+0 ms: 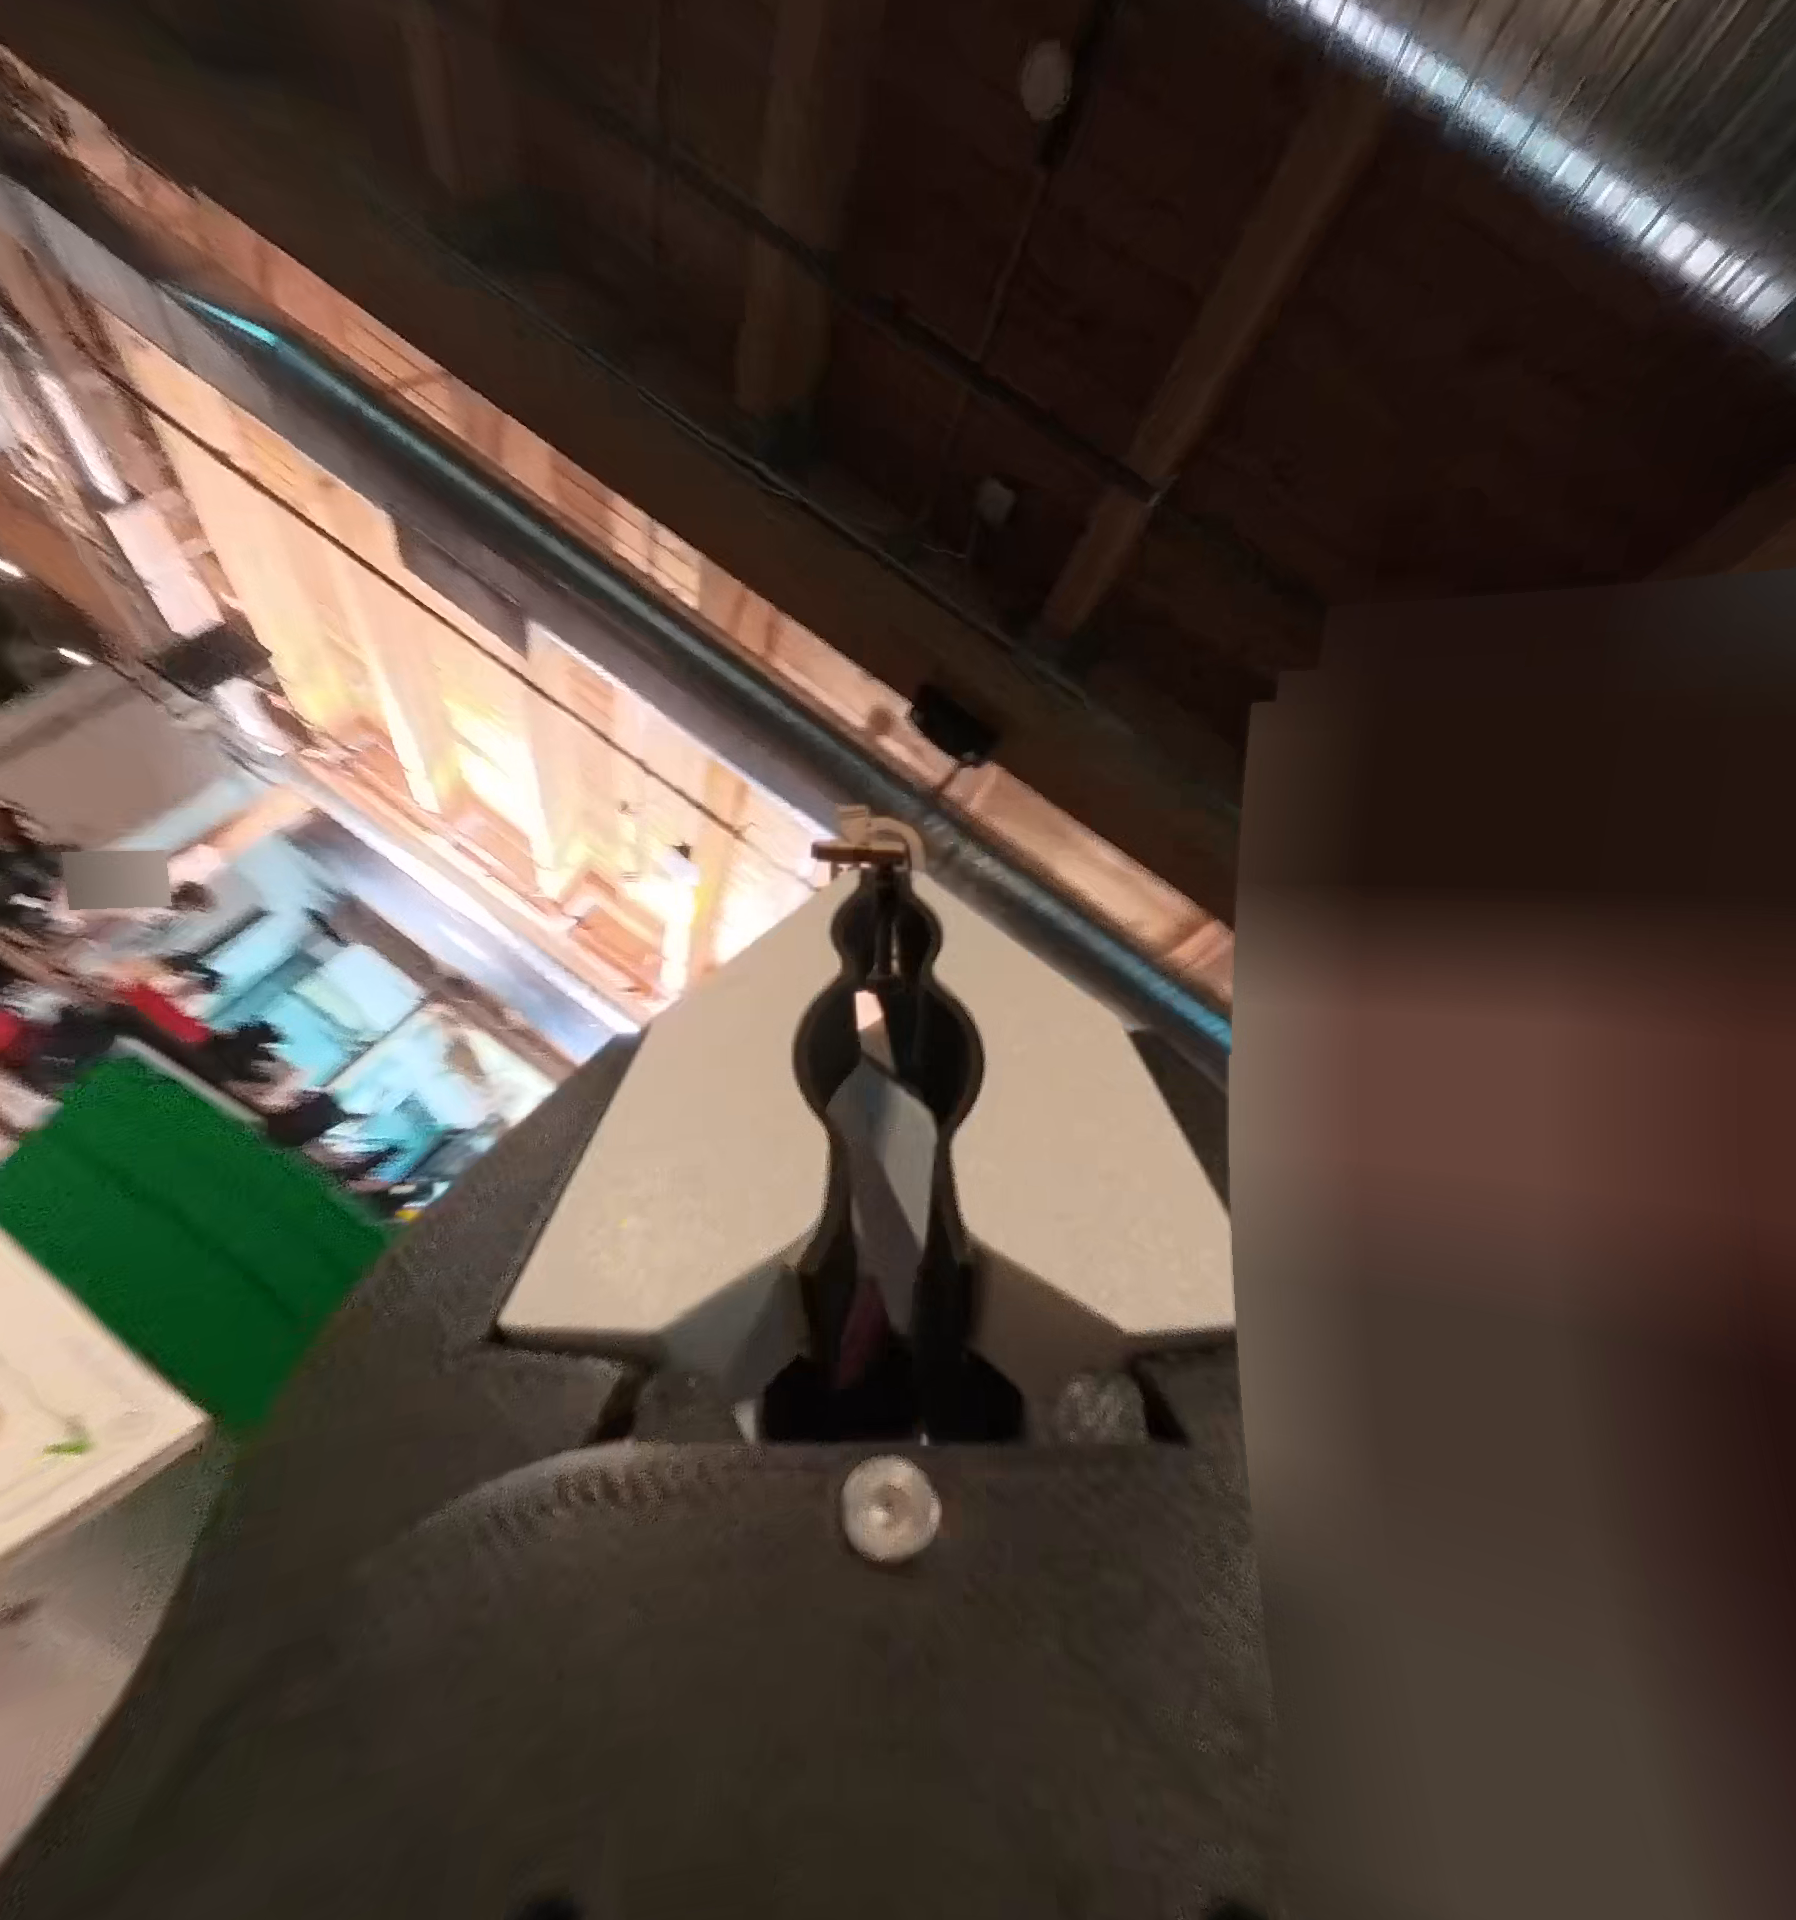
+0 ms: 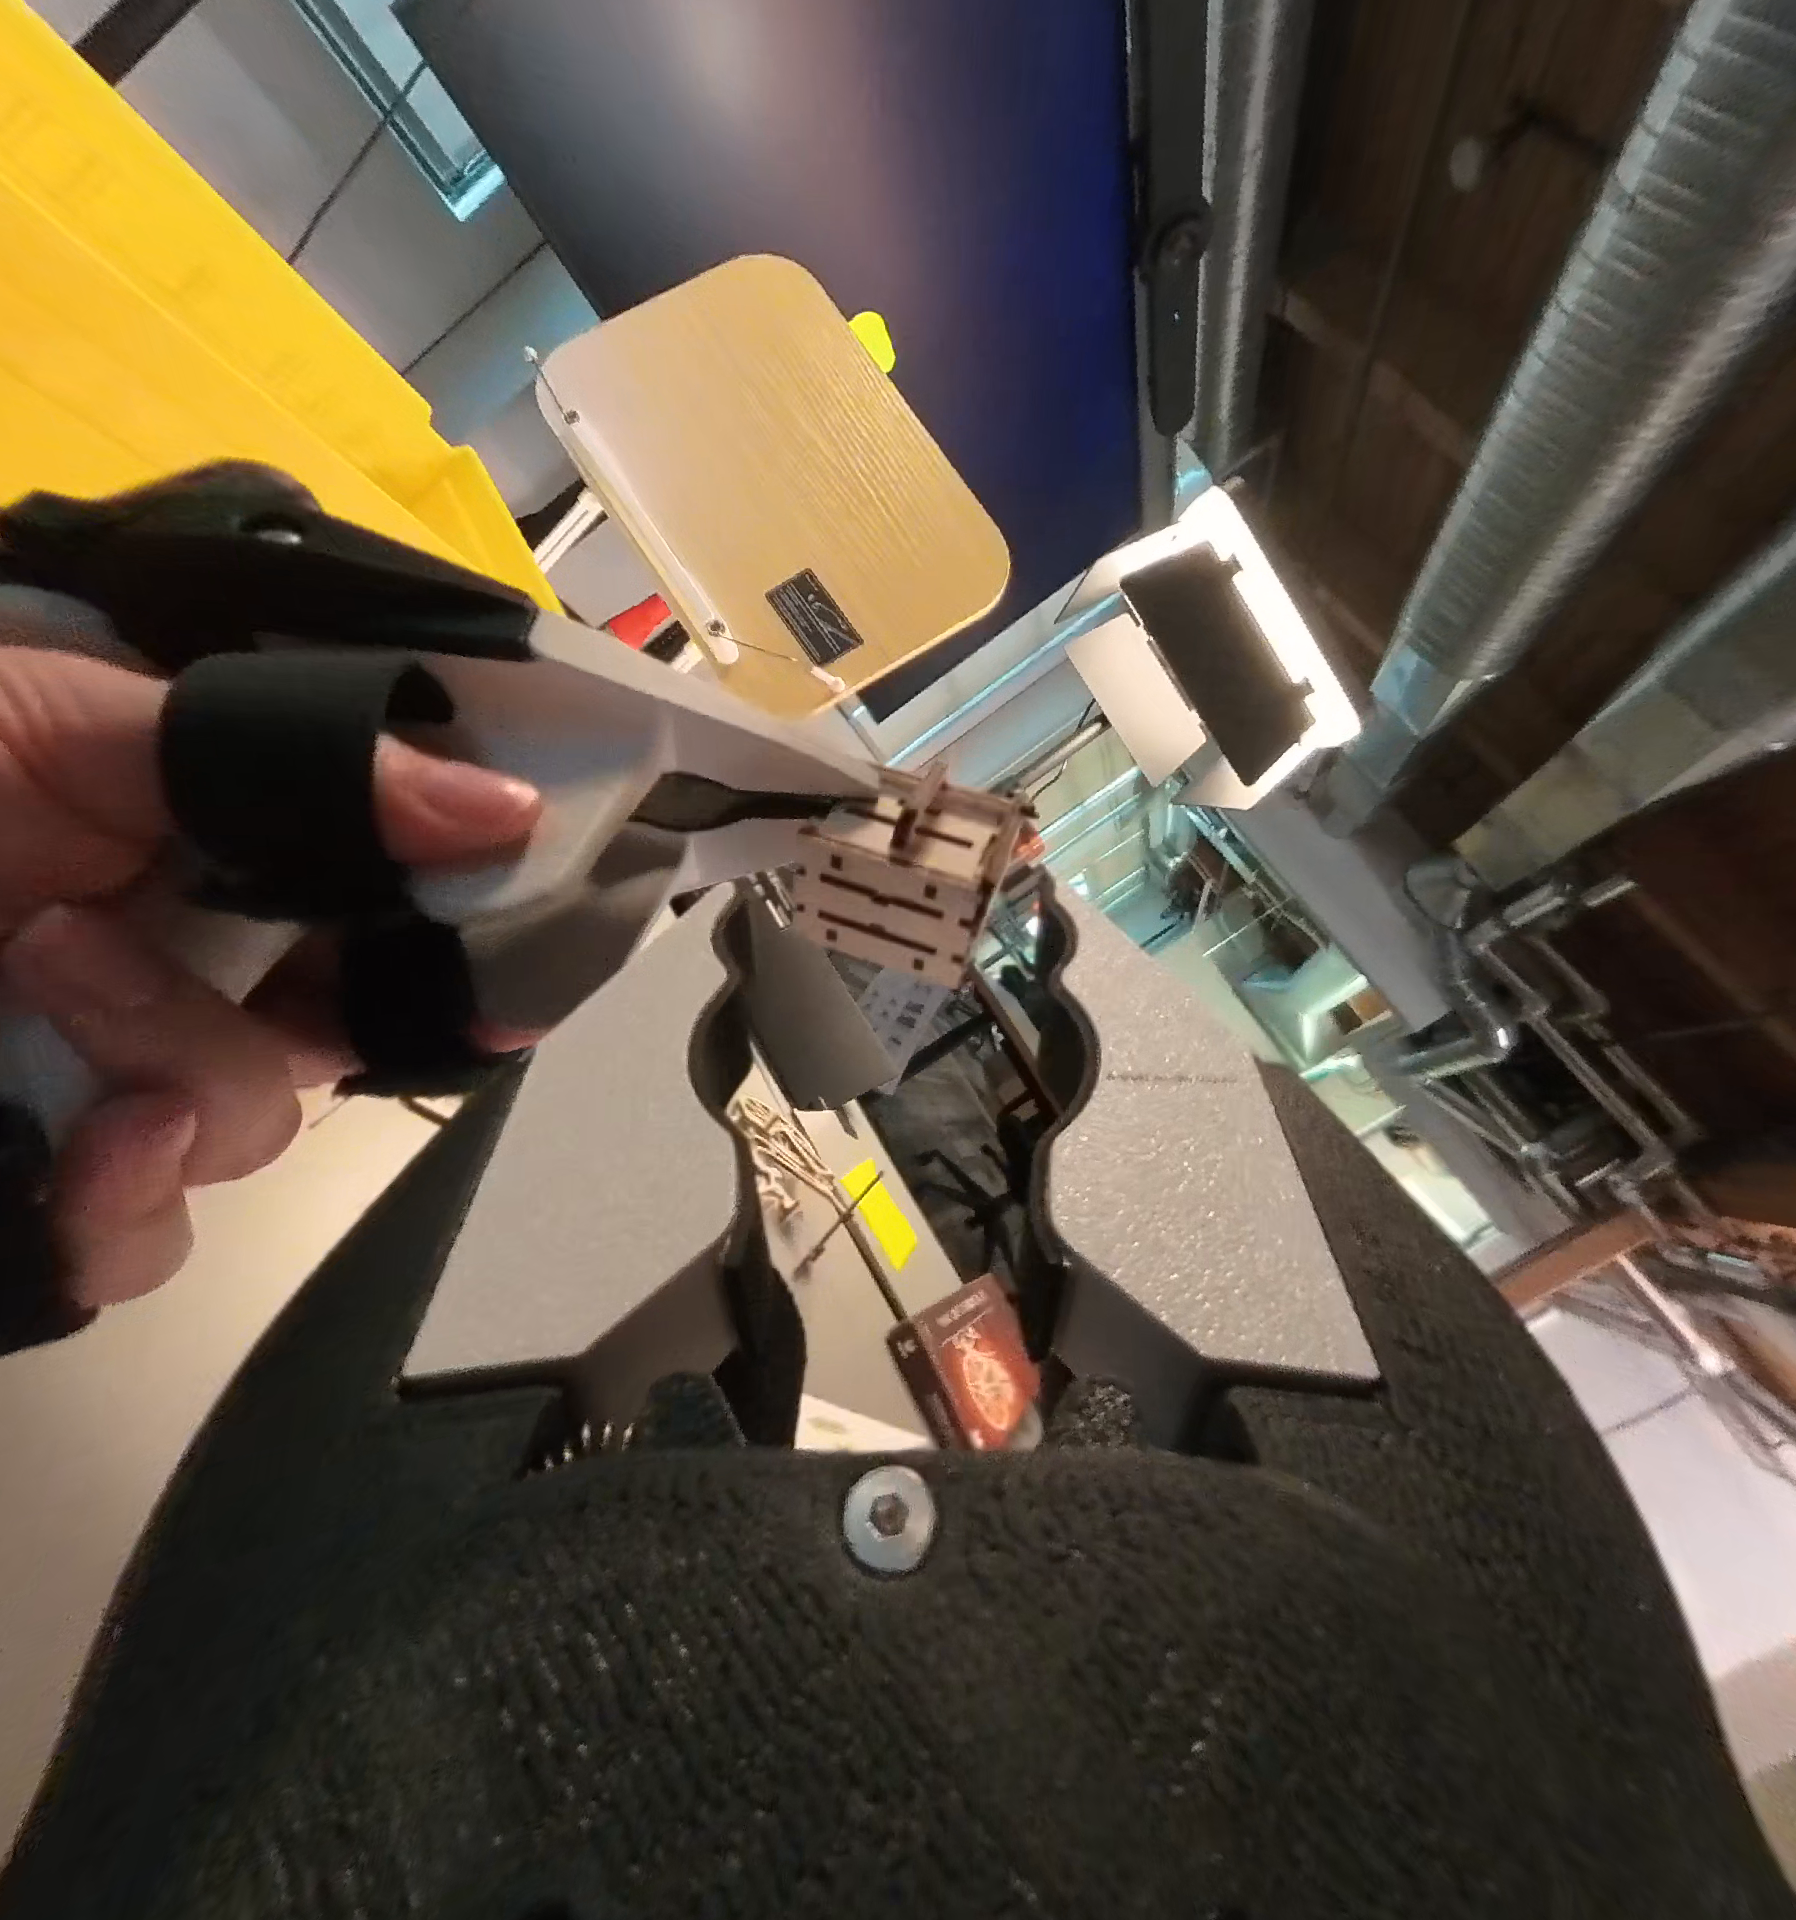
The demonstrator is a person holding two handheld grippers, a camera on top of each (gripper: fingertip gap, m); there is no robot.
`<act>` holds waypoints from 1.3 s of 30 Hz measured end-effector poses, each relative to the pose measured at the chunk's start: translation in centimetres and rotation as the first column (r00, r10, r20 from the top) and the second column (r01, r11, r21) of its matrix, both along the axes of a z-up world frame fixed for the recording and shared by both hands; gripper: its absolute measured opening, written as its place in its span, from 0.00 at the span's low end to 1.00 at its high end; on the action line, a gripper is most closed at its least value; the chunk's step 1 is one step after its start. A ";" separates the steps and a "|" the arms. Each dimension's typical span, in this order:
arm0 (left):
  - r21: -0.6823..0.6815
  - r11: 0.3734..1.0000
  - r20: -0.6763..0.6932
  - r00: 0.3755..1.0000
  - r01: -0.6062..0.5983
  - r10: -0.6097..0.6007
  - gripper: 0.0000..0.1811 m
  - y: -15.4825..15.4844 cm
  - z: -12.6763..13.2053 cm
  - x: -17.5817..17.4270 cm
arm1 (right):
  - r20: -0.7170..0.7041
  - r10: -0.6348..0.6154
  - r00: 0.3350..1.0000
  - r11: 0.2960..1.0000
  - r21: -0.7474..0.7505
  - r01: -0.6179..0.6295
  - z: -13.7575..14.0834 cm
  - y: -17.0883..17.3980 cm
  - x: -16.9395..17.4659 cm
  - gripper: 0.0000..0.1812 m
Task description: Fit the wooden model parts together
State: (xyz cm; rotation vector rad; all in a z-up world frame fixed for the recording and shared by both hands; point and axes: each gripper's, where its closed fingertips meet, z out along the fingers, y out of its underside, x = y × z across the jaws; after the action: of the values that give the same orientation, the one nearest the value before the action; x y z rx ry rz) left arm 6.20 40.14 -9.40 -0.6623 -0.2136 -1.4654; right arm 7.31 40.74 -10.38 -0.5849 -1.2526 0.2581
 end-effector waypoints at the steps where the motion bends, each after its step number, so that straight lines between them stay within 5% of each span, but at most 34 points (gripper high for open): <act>1: -0.012 0.998 -0.050 0.997 -0.055 0.054 0.00 0.1 -0.1 0.3 | -0.006 0.003 1.000 1.000 -0.024 -0.003 0.0 0.1 0.0 0.28; 4: 0.004 0.961 -0.207 0.940 -0.276 0.271 0.00 0.0 0.1 0.4 | -0.018 0.009 1.000 0.991 -0.130 -0.011 0.0 0.8 0.0 0.28; 9: 0.111 0.835 -0.509 0.691 -0.539 0.514 0.00 0.1 0.2 1.3 | -0.052 0.117 0.992 0.935 -0.331 -0.127 -0.3 0.8 0.0 0.30; 24: 0.304 0.657 -0.659 0.345 -0.690 0.668 0.01 0.6 0.0 2.9 | -0.149 0.174 0.973 0.803 -0.551 -0.228 -0.3 1.0 -0.2 0.23; 30: 0.242 0.708 -0.733 0.352 -0.664 0.581 0.01 1.4 -1.2 2.8 | -0.123 0.194 0.973 0.785 -0.576 -0.230 -1.3 2.1 0.0 0.22; 32: 0.208 0.725 -0.759 0.359 -0.656 0.543 0.08 1.5 -1.8 2.6 | -0.108 0.190 0.976 0.788 -0.576 -0.218 -1.5 2.8 0.4 0.22; 39: -0.059 0.835 -0.830 0.491 -0.548 0.263 0.26 1.4 -4.7 1.6 | 0.135 0.235 0.962 0.880 -0.451 -0.152 -5.6 2.9 0.2 0.22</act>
State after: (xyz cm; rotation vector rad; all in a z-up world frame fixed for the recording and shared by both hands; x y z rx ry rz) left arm 7.82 41.59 -14.13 -1.3828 0.1087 -0.5370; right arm 7.46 43.62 -15.98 -0.8856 -1.4484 0.6806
